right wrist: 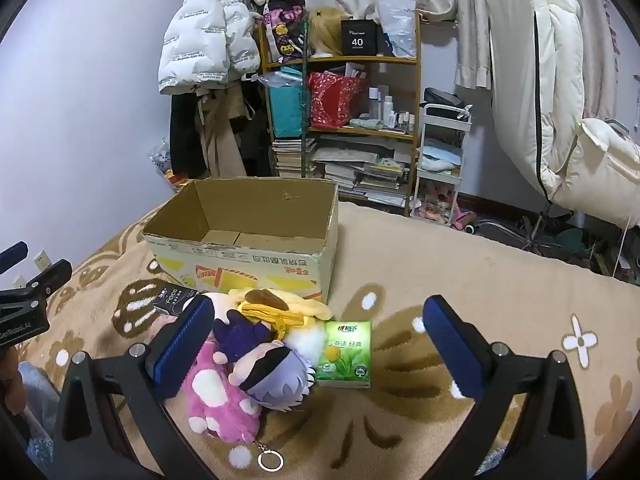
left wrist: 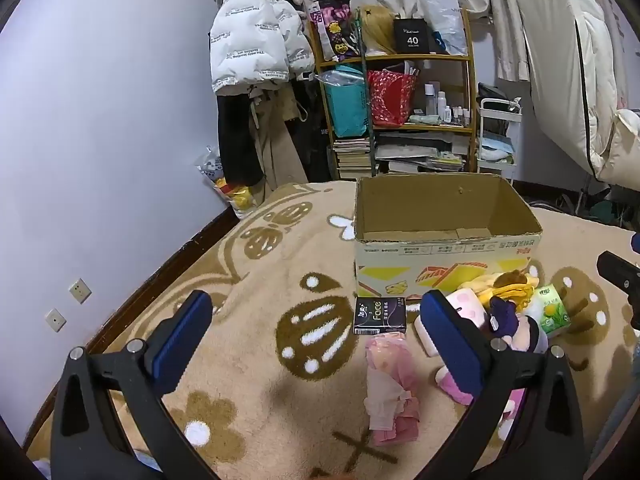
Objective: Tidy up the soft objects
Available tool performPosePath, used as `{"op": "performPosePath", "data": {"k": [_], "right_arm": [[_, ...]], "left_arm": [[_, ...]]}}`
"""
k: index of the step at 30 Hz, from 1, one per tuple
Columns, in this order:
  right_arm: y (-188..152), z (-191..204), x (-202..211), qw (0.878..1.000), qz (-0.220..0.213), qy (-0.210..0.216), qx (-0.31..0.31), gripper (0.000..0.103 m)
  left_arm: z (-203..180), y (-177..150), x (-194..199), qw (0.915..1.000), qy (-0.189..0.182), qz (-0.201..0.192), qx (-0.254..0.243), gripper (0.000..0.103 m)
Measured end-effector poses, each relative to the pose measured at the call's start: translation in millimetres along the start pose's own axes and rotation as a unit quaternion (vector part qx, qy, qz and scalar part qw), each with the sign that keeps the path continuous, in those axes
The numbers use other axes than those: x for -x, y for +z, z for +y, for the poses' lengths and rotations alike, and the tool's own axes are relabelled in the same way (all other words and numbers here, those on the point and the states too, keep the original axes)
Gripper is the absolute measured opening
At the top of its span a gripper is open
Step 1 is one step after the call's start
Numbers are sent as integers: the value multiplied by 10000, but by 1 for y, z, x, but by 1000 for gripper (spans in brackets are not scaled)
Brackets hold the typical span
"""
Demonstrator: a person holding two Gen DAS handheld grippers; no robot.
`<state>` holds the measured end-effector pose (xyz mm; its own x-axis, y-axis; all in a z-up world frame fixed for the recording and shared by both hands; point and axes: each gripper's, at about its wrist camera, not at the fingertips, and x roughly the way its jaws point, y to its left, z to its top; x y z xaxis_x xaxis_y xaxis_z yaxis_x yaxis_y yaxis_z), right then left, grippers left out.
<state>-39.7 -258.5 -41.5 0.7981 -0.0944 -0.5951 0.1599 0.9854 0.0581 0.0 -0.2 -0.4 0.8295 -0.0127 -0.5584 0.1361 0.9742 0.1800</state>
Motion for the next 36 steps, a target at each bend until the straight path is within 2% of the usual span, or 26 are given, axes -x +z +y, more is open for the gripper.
{"op": "performPosePath", "data": {"k": [4, 36], "right_arm": [[1, -1, -1, 10000, -26, -10, -21, 103], [5, -3, 2, 10000, -56, -27, -48, 103]], "left_arm": [[1, 0, -1, 10000, -87, 25, 40, 102], [5, 3, 4, 10000, -28, -38, 42, 102]]}}
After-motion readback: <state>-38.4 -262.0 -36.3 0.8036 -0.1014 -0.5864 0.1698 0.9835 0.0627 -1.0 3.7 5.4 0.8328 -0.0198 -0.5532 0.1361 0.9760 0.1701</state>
